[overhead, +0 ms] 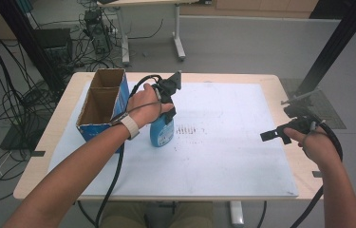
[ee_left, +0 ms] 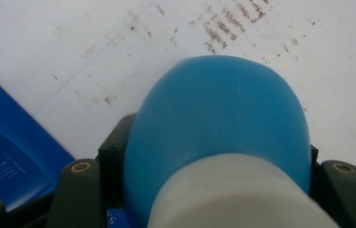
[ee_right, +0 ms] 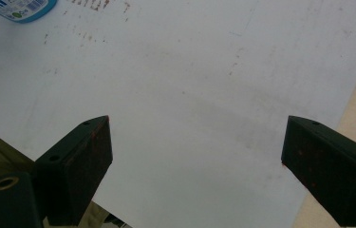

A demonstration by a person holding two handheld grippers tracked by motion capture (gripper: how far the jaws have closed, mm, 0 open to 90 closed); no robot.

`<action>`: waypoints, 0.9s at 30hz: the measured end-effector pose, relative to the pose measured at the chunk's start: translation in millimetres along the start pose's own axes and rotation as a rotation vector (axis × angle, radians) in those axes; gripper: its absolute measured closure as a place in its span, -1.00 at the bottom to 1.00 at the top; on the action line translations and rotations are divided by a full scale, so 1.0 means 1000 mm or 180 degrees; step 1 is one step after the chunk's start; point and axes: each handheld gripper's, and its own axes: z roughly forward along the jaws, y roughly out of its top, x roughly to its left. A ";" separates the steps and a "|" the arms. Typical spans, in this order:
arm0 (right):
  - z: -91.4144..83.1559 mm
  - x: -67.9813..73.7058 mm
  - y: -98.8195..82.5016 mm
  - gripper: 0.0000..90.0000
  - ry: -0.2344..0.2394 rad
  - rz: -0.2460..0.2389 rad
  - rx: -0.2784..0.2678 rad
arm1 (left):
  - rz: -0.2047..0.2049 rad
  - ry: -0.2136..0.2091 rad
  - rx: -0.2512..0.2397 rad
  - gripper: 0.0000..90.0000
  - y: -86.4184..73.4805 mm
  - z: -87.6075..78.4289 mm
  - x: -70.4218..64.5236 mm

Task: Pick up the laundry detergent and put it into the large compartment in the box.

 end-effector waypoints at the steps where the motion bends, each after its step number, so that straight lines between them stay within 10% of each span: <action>1: 0.000 0.000 0.000 -0.78 0.0000 0.0000 0.0000 | 0.0000 0.0000 -0.0002 -0.15 0.000 0.000 0.000; 27: -0.001 0.000 -0.002 -0.78 0.0000 0.0002 -0.0018 | -0.0002 0.0005 -0.0016 -0.15 -0.002 0.000 0.000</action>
